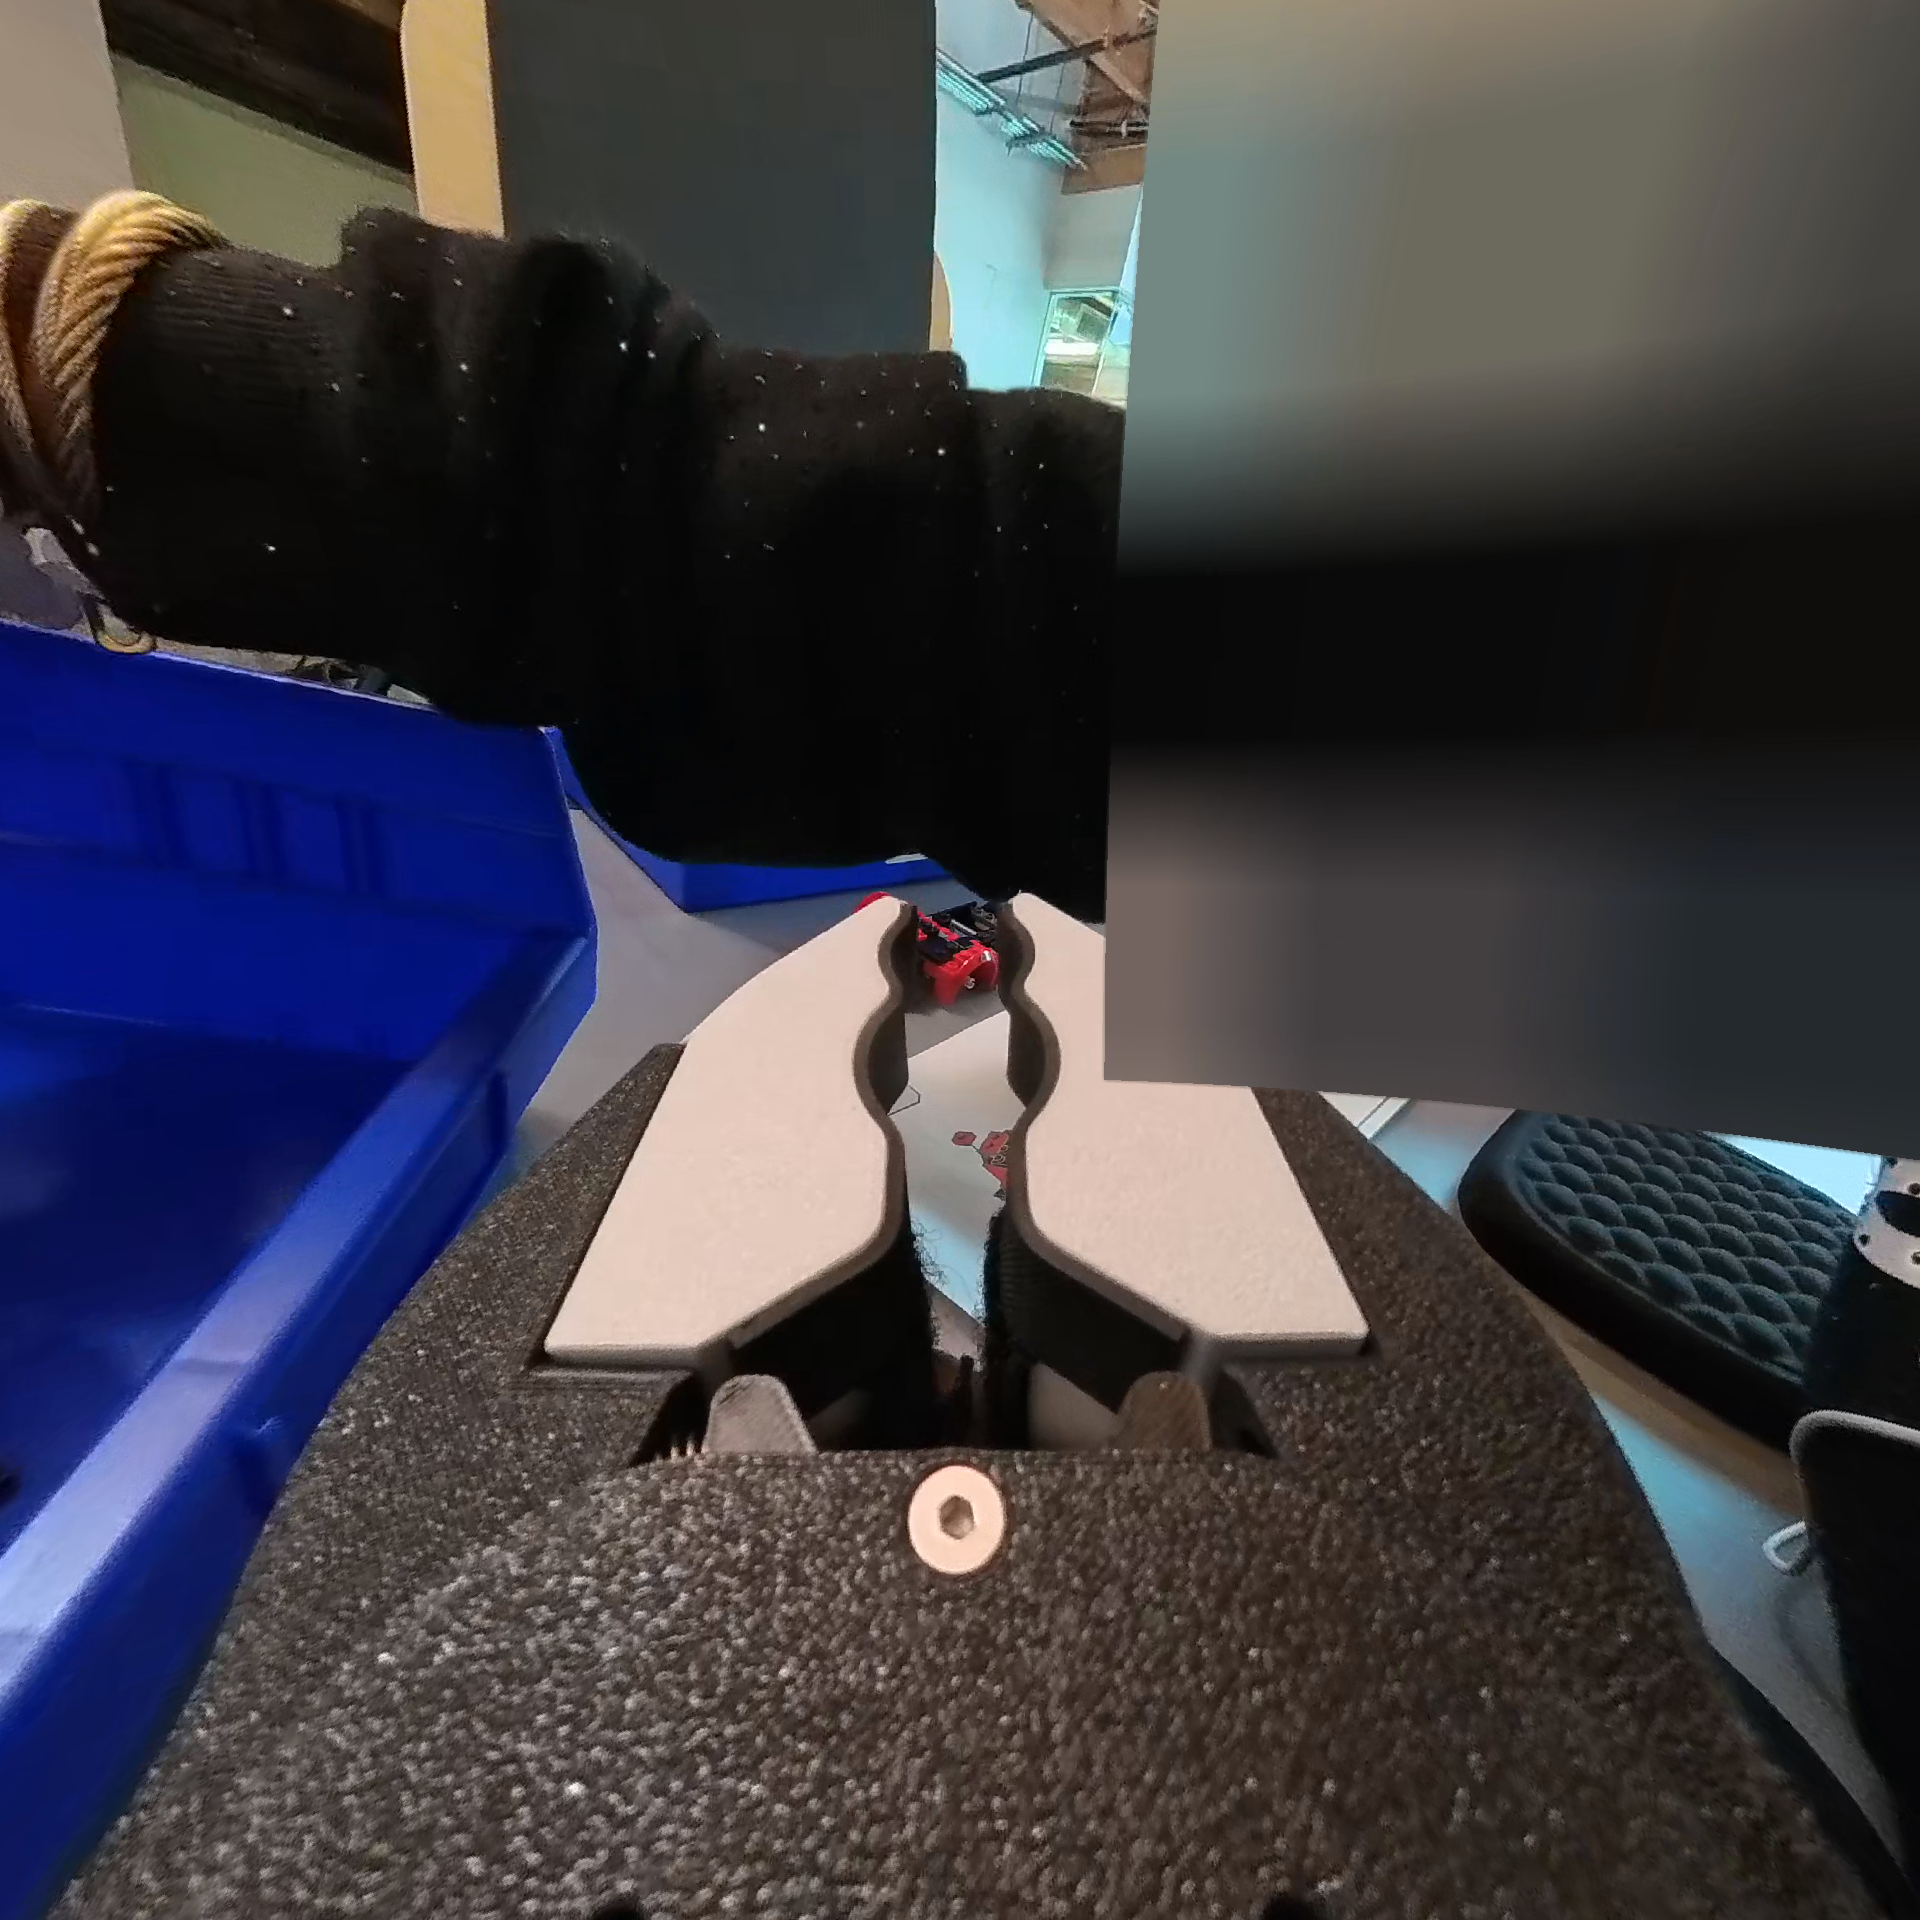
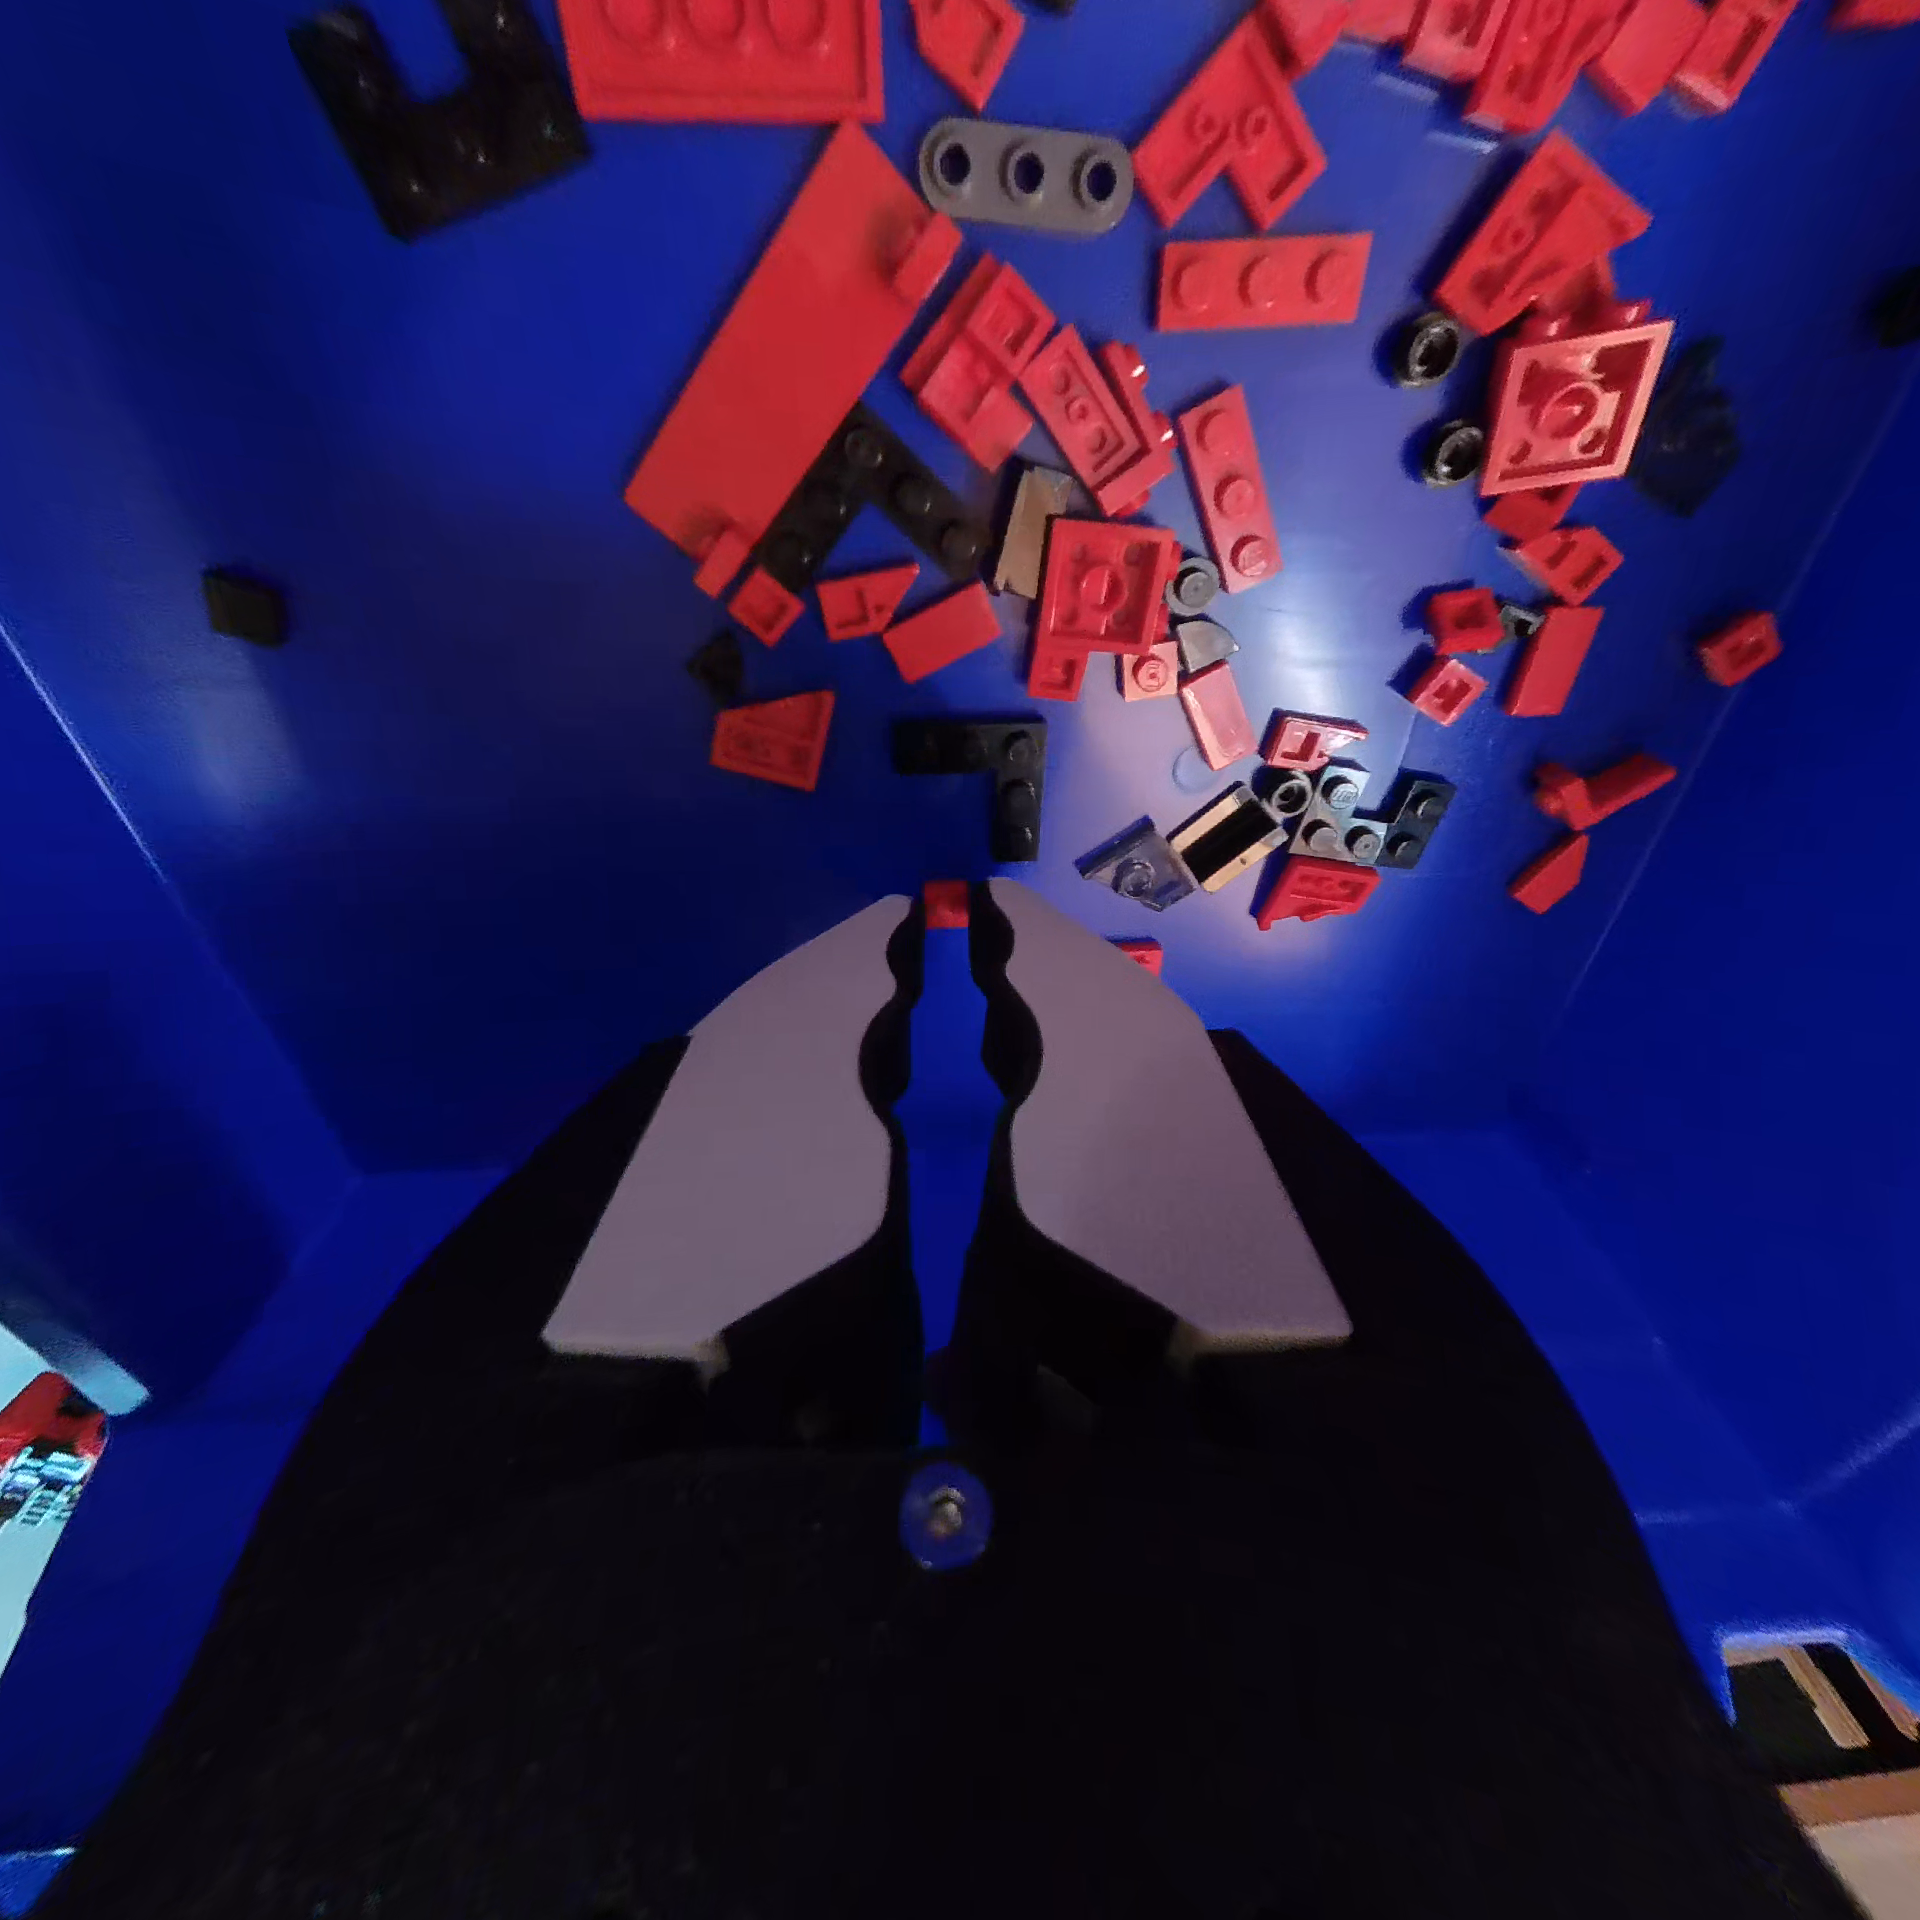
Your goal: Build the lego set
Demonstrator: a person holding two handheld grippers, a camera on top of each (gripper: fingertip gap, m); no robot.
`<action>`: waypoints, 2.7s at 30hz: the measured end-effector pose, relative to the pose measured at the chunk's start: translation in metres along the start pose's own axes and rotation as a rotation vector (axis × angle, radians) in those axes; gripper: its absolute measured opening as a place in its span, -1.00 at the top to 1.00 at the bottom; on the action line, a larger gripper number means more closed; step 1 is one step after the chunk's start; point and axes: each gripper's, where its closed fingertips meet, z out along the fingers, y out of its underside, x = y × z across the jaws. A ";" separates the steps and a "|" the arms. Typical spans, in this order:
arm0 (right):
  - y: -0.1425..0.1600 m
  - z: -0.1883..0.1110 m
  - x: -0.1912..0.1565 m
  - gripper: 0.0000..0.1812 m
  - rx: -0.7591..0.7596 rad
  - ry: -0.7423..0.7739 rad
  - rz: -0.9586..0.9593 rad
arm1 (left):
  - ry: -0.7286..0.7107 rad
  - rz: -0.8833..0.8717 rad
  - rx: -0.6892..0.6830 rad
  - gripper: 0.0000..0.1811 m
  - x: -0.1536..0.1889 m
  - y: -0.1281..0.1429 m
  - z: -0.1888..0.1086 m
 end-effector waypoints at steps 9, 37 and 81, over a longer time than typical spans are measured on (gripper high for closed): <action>0.012 -0.081 -0.068 0.91 0.190 0.064 0.089 | 0.003 -0.014 0.008 0.85 -0.001 -0.001 -0.001; 0.130 0.009 -0.215 0.74 0.194 -0.057 0.512 | -0.001 -0.003 -0.013 0.85 -0.001 0.001 0.001; -0.033 -0.008 0.019 0.81 0.155 -0.024 -0.169 | 0.009 -0.009 0.001 0.85 0.000 0.000 0.000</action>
